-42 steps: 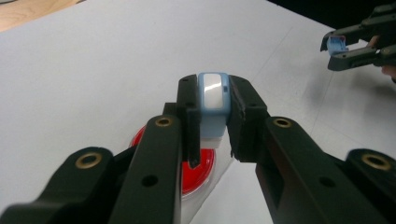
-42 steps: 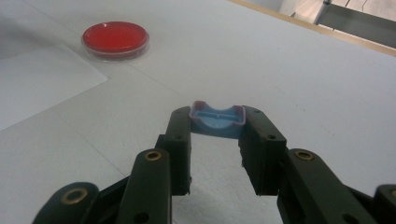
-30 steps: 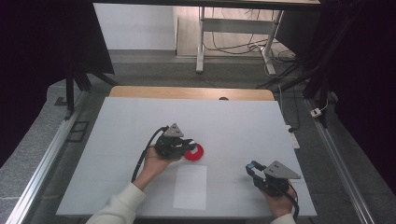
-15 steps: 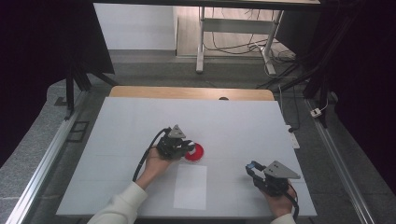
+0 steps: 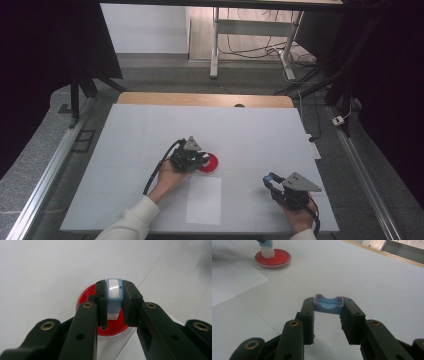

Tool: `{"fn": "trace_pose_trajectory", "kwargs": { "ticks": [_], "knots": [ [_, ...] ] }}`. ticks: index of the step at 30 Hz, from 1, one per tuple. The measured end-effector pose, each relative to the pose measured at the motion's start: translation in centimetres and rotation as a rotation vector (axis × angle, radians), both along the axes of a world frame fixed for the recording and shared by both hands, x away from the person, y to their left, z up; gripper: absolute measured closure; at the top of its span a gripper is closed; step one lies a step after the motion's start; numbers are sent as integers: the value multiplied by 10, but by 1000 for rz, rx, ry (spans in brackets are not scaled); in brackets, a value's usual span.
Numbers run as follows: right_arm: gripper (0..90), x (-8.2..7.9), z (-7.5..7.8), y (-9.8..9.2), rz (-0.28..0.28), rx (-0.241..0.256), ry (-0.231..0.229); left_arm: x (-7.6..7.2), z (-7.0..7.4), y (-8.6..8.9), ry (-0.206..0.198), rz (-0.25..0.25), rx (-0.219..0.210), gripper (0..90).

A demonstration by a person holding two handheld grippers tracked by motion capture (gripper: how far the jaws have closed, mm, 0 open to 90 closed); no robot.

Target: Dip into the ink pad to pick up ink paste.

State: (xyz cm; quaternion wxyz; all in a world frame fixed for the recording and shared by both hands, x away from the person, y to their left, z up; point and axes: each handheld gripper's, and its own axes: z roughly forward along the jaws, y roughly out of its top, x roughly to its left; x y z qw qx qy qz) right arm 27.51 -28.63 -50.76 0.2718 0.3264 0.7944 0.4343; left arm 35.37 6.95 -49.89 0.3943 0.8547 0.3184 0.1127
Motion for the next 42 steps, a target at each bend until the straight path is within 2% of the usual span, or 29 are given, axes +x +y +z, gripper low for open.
{"fn": "trace_pose_trajectory", "kwargs": {
  "ticks": [7, 19, 25, 29, 36, 37, 40, 42],
  "knots": [
    [643, 0, 0, 1, 6, 2, 2, 2, -4, 0, 15, 2, -4, 761],
    [643, -2, 0, 4, 10, 2, 0, -3, -5, -3, -22, -6, 38, 764],
    [643, -1, 0, 4, 12, 1, -2, -4, -6, -3, -31, -3, 28, 764],
    [643, -1, 1, 4, 17, 5, -6, -6, -6, -5, -46, 0, 45, 764],
    [643, -1, 1, 4, 16, 3, -6, -3, -6, -2, -25, -3, 19, 763],
    [643, -1, 1, 4, 17, 5, -7, -3, -5, -2, -30, -4, 21, 762],
    [643, -1, 1, 4, 19, 5, -6, -8, 2, -1, -85, 2, 21, 760],
    [643, -1, 1, 4, 18, 5, -6, -10, 10, 2, -96, 6, -28, 760]
  ]
}}
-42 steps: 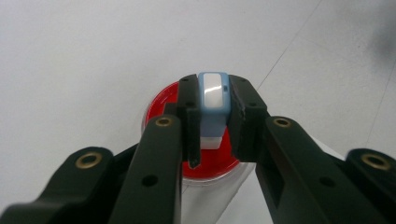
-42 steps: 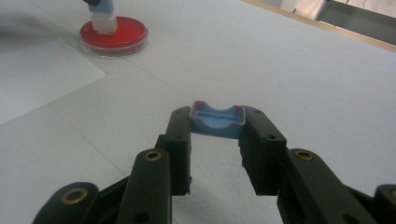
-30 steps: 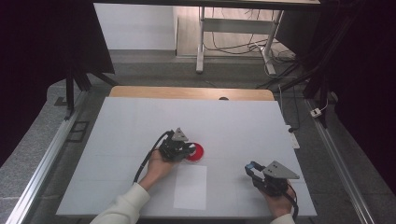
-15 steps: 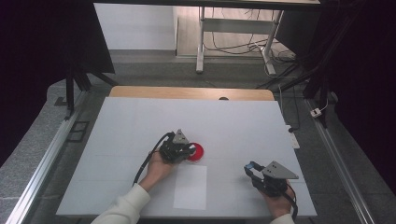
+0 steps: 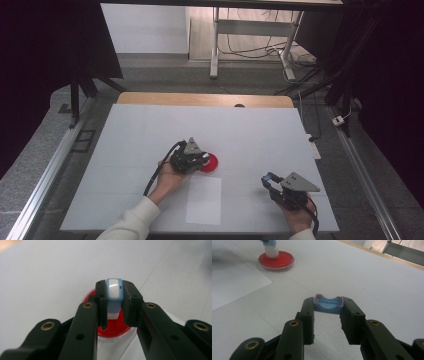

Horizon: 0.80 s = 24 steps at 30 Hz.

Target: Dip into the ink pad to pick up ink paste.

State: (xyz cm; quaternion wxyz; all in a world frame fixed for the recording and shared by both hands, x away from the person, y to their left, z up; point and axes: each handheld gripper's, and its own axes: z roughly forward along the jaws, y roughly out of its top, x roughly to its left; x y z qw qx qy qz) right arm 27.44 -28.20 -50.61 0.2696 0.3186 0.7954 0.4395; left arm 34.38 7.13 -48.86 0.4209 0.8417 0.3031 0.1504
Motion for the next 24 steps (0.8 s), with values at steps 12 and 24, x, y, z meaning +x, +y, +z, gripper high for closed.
{"fn": "trace_pose_trajectory", "kwargs": {
  "ticks": [12, 24],
  "knots": [
    [643, 0, 0, -1, 0, 3, -3, -6, 16, 8, 21, -31, -86, 759],
    [643, 1, 0, -2, 1, 4, -2, -9, 23, 19, 36, -40, -130, 759]
  ]
}}
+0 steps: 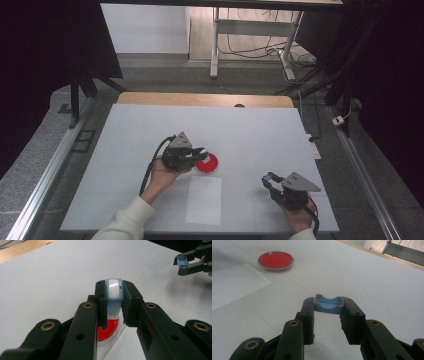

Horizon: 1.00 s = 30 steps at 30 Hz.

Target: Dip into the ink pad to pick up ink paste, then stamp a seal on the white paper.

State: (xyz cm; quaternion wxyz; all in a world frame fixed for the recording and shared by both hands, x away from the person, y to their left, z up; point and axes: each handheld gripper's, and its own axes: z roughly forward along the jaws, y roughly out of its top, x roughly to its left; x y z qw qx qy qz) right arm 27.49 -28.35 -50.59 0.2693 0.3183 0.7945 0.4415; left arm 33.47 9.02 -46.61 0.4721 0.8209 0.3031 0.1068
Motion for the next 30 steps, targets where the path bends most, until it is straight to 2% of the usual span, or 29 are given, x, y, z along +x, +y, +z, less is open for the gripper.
{"fn": "trace_pose_trajectory", "kwargs": {
  "ticks": [7, 17, 24, 30],
  "knots": [
    [643, 1, 0, 0, 2, 5, -3, -1, 1, 2, 4, -3, 7, 759],
    [643, 1, 0, 0, 3, -3, -4, -4, 3, 3, 20, -36, -20, 759],
    [643, 2, 0, -1, -1, -1, -3, -13, 9, 6, 23, -58, -31, 759],
    [643, 2, -1, -1, -3, 1, -2, -23, 11, 9, 15, -71, -12, 758]
  ]
}}
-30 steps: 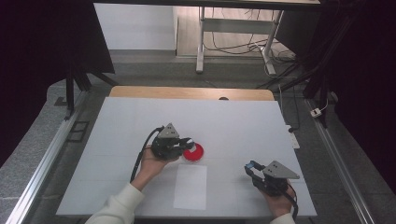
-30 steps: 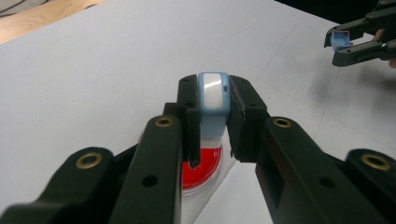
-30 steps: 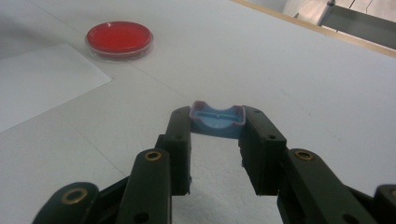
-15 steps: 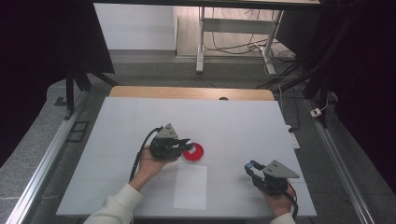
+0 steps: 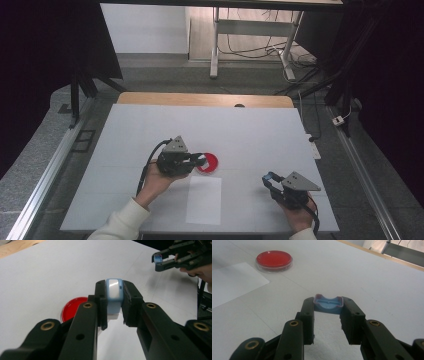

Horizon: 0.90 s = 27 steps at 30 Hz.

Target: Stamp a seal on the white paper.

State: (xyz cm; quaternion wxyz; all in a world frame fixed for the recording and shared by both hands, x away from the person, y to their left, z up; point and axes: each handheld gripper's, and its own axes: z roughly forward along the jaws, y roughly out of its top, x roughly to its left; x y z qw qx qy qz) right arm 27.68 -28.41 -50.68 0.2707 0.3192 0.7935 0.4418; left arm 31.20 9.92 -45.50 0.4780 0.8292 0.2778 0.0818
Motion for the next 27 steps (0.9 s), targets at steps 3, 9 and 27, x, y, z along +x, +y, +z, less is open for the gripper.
{"fn": "trace_pose_trajectory", "kwargs": {
  "ticks": [3, 9, 27],
  "knots": [
    [643, 0, 0, 0, 2, -1, -1, -4, 1, 2, 0, -8, 0, 758],
    [643, 0, 0, 0, 3, -4, -1, -12, 1, 5, 8, -25, -9, 758],
    [643, 0, 0, 1, 6, -11, -4, -24, -6, 3, 17, -46, 21, 757]
  ]
}}
